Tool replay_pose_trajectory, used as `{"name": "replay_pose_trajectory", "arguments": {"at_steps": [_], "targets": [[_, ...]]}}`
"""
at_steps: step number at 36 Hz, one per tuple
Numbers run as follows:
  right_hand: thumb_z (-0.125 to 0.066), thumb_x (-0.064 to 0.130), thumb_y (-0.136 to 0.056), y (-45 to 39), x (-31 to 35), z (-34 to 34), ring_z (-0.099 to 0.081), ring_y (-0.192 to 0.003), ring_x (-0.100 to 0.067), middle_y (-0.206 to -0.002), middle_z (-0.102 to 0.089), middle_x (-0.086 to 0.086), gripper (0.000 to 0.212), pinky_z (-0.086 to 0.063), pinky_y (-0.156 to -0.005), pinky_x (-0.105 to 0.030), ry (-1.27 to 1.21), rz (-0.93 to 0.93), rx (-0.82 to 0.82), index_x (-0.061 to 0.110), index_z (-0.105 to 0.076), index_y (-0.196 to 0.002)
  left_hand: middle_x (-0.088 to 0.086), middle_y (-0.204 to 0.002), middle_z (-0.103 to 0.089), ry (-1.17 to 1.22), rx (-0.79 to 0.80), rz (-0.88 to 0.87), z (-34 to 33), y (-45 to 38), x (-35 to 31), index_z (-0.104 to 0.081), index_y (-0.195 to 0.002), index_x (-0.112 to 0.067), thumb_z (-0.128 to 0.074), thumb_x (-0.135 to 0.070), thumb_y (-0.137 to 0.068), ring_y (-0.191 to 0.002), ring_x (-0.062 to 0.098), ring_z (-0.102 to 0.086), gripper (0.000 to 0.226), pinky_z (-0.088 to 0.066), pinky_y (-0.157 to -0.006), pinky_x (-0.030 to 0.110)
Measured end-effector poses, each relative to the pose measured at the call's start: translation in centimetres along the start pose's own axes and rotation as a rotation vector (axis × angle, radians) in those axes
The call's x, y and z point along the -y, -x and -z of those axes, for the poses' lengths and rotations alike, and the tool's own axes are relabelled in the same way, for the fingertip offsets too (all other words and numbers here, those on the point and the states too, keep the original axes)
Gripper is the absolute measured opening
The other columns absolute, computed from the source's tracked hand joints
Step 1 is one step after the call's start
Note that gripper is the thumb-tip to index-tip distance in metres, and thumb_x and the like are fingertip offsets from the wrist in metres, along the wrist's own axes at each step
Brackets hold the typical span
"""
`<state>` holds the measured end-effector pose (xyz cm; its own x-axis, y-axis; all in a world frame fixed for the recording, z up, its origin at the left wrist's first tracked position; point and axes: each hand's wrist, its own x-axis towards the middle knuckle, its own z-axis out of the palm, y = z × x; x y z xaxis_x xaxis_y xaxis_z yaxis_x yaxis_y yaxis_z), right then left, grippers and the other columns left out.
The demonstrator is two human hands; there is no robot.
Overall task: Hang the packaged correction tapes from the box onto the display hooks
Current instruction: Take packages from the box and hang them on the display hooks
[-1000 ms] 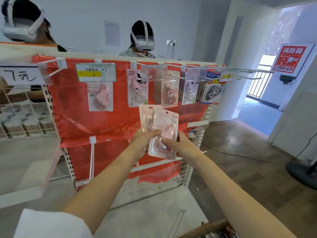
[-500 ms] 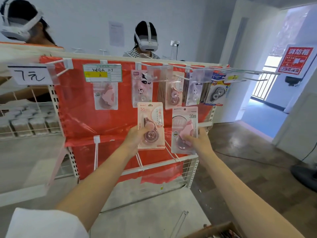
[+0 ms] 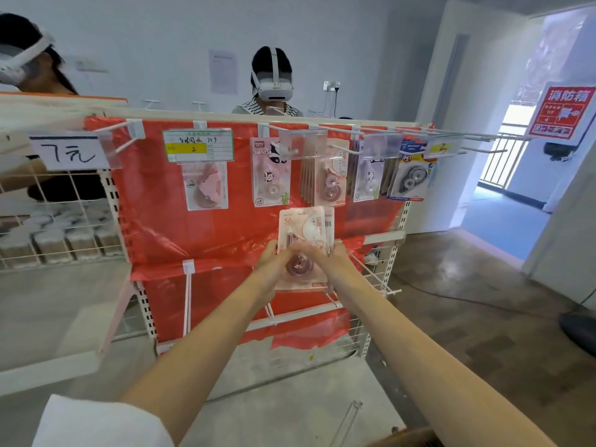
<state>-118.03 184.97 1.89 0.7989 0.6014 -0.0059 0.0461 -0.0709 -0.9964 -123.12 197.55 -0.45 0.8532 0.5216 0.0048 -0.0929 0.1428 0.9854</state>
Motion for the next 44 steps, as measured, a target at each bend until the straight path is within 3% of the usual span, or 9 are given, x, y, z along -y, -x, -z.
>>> {"name": "replay_pose_trajectory", "arguments": {"at_steps": [2,8,10,13,20,25,33,38,44], "targets": [[-0.070,0.024,-0.086,0.2,0.0,-0.2,-0.058,-0.089,-0.001,-0.095,-0.057,0.012,0.032,-0.045,-0.056,-0.009,0.011,0.031,0.019,0.022,-0.041,-0.100,0.003,-0.104,-0.069,-0.030,-0.004,-0.015,0.2,0.1,-0.3,-0.056,-0.099,-0.021,-0.065,-0.029,-0.089,-0.097,0.019,-0.065,0.016,-0.053,-0.088,0.038],[-0.073,0.012,-0.083,-0.5,-0.1,-0.7,-0.065,-0.084,-0.008,-0.093,-0.069,0.005,0.021,-0.051,-0.071,-0.018,0.102,0.088,-0.008,0.027,-0.058,-0.087,0.009,-0.107,-0.069,-0.028,-0.094,0.005,0.6,-0.3,-1.1,-0.062,-0.103,-0.014,-0.055,-0.047,-0.092,-0.099,0.026,-0.066,0.035,-0.052,-0.091,0.043],[-0.072,0.014,-0.083,-0.8,-0.2,-0.2,-0.067,-0.092,-0.014,-0.095,-0.070,0.004,0.019,-0.054,-0.080,-0.026,0.098,0.075,-0.013,0.021,-0.062,-0.097,0.009,-0.105,-0.068,-0.079,-0.150,-0.009,1.0,-0.4,-1.3,-0.061,-0.098,-0.014,-0.053,-0.040,-0.095,-0.098,0.026,-0.065,0.027,-0.051,-0.091,0.041],[-0.068,0.007,-0.086,-1.3,-0.2,0.9,-0.065,-0.079,-0.006,-0.090,-0.068,0.005,0.017,-0.052,-0.062,-0.017,0.057,0.072,-0.062,0.021,-0.060,-0.092,0.007,-0.110,-0.063,-0.113,-0.197,-0.057,1.7,-0.6,-1.0,-0.059,-0.098,-0.015,-0.062,-0.020,-0.091,-0.106,0.023,-0.058,0.008,-0.044,-0.097,0.037],[-0.070,0.012,-0.084,-2.8,0.4,3.3,-0.064,-0.096,-0.020,-0.110,-0.063,-0.009,0.047,-0.048,-0.065,-0.023,0.041,0.013,-0.256,0.003,-0.045,-0.122,0.005,-0.114,-0.057,-0.157,-0.224,-0.068,2.2,-0.7,-1.2,-0.053,-0.100,-0.019,-0.071,-0.010,-0.081,-0.103,0.019,-0.054,0.028,-0.044,-0.095,0.035],[-0.069,0.014,-0.086,-3.2,1.5,4.9,-0.056,-0.095,-0.021,-0.110,-0.053,-0.008,0.050,-0.045,-0.061,-0.024,0.109,0.044,-0.230,0.012,-0.031,-0.119,0.004,-0.107,-0.059,-0.150,-0.204,-0.093,1.2,-1.1,-2.1,-0.052,-0.089,-0.022,-0.070,-0.006,-0.082,-0.096,0.019,-0.056,0.025,-0.047,-0.087,0.035],[-0.073,0.012,-0.082,-4.0,3.3,7.3,-0.058,-0.100,-0.018,-0.105,-0.057,0.003,0.046,-0.048,-0.087,-0.034,0.168,0.214,-0.247,0.021,-0.039,-0.112,0.002,-0.113,-0.059,-0.130,-0.188,-0.164,-1.4,-1.6,-3.3,-0.055,-0.089,-0.026,-0.065,-0.003,-0.085,-0.100,0.021,-0.058,0.025,-0.050,-0.085,0.036],[-0.072,0.010,-0.083,-5.2,3.8,9.0,-0.060,-0.090,-0.013,-0.097,-0.059,0.009,0.045,-0.048,-0.078,-0.024,0.150,0.297,-0.219,0.020,-0.041,-0.114,0.000,-0.107,-0.060,-0.145,-0.203,-0.197,-2.6,-1.6,-3.2,-0.060,-0.088,-0.022,-0.062,0.001,-0.087,-0.086,0.011,-0.059,0.023,-0.050,-0.068,0.016],[-0.073,0.012,-0.080,-5.9,3.0,10.7,-0.062,-0.105,-0.022,-0.109,-0.063,0.003,0.051,-0.050,-0.095,-0.045,0.218,0.348,-0.154,0.018,-0.043,-0.121,0.001,-0.111,-0.061,-0.150,-0.223,-0.184,-4.2,-2.6,-3.7,-0.064,-0.087,-0.023,-0.062,-0.001,-0.086,-0.104,0.022,-0.058,0.022,-0.048,-0.091,0.039]]}}
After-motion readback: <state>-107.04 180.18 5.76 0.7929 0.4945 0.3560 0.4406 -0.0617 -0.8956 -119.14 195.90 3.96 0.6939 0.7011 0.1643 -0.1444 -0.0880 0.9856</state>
